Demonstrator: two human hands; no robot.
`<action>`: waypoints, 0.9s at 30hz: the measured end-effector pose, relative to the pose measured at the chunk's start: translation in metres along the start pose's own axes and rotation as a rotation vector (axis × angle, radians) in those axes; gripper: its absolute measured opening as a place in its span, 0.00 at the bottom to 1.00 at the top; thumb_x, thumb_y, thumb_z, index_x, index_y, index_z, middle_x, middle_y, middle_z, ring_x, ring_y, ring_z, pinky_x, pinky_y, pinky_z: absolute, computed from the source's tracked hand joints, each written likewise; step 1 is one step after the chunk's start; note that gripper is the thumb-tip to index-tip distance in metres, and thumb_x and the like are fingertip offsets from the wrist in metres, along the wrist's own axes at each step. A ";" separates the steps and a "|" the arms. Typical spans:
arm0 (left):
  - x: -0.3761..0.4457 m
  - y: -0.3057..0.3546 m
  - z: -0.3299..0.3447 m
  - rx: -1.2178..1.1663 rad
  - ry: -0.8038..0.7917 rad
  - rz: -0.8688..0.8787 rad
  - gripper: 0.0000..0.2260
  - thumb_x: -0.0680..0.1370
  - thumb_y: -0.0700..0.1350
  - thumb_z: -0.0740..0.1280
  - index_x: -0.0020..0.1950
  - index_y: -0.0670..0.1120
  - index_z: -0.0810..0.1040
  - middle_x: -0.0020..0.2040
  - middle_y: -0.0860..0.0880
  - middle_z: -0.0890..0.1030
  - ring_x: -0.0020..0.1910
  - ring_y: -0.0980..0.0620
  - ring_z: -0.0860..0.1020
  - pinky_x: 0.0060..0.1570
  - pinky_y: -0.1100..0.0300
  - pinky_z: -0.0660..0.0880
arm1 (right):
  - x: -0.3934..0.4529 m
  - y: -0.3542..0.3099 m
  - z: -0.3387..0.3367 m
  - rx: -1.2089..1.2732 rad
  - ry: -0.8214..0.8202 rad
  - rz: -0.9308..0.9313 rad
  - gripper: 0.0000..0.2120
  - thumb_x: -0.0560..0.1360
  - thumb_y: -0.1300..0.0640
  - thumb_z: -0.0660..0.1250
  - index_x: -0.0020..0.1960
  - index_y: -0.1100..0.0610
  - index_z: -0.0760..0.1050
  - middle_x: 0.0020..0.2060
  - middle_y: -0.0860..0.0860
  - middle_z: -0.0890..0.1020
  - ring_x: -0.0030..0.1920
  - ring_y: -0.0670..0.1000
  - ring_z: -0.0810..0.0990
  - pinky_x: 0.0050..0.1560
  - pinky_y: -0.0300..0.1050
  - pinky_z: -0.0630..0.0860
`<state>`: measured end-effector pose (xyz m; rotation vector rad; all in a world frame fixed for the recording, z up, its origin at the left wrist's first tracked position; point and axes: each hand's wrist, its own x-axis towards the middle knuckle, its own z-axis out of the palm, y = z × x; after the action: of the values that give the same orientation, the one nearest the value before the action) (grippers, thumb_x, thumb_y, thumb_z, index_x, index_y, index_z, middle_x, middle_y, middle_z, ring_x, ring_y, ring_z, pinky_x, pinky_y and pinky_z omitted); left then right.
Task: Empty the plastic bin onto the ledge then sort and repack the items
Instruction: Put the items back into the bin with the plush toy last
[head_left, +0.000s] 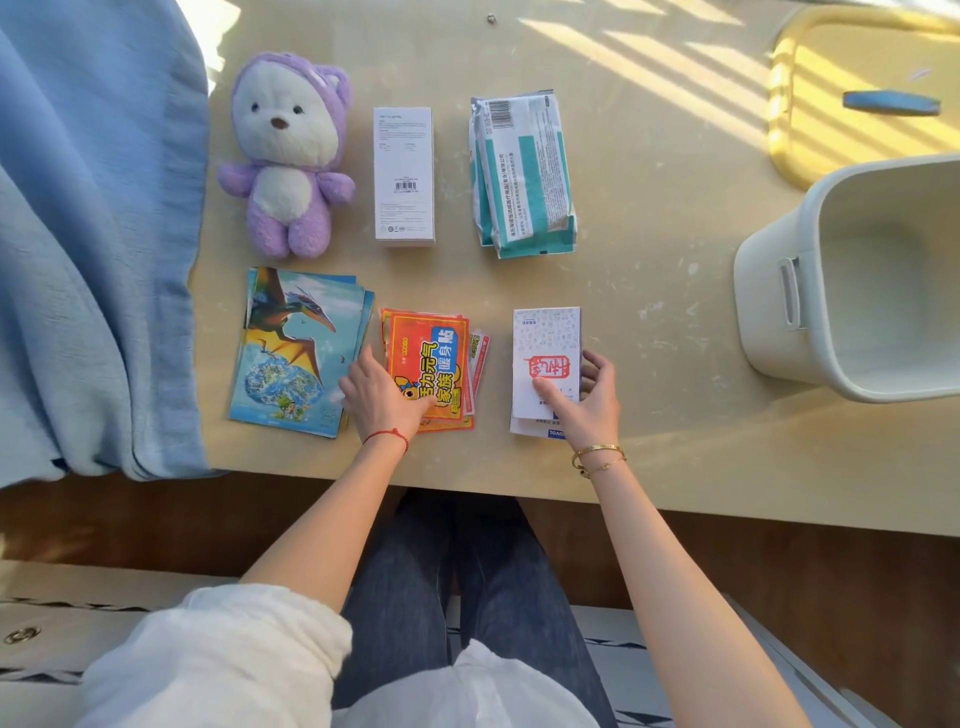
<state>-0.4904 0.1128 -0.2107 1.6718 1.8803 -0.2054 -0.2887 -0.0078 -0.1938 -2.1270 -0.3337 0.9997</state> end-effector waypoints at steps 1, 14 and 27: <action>0.000 0.001 0.001 -0.003 -0.008 0.005 0.45 0.65 0.54 0.80 0.74 0.42 0.60 0.69 0.39 0.68 0.69 0.41 0.66 0.66 0.47 0.67 | 0.000 0.000 0.000 -0.001 -0.002 0.000 0.36 0.67 0.55 0.79 0.68 0.57 0.65 0.55 0.47 0.76 0.49 0.36 0.77 0.43 0.27 0.75; -0.006 0.007 -0.006 -0.185 -0.070 0.128 0.37 0.67 0.44 0.79 0.69 0.43 0.62 0.64 0.43 0.74 0.63 0.46 0.74 0.55 0.56 0.72 | -0.003 -0.003 0.003 -0.004 -0.011 0.011 0.35 0.68 0.52 0.78 0.69 0.55 0.64 0.56 0.45 0.75 0.50 0.38 0.78 0.43 0.34 0.80; -0.012 0.006 0.007 -0.172 -0.011 0.221 0.37 0.69 0.44 0.78 0.70 0.46 0.59 0.64 0.43 0.71 0.61 0.47 0.75 0.51 0.53 0.78 | -0.003 -0.001 0.006 0.014 0.010 -0.007 0.36 0.67 0.52 0.79 0.68 0.53 0.64 0.59 0.47 0.75 0.54 0.47 0.81 0.48 0.43 0.82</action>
<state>-0.4818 0.1001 -0.2085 1.7378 1.6393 0.0355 -0.2952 -0.0049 -0.1937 -2.1162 -0.3287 0.9845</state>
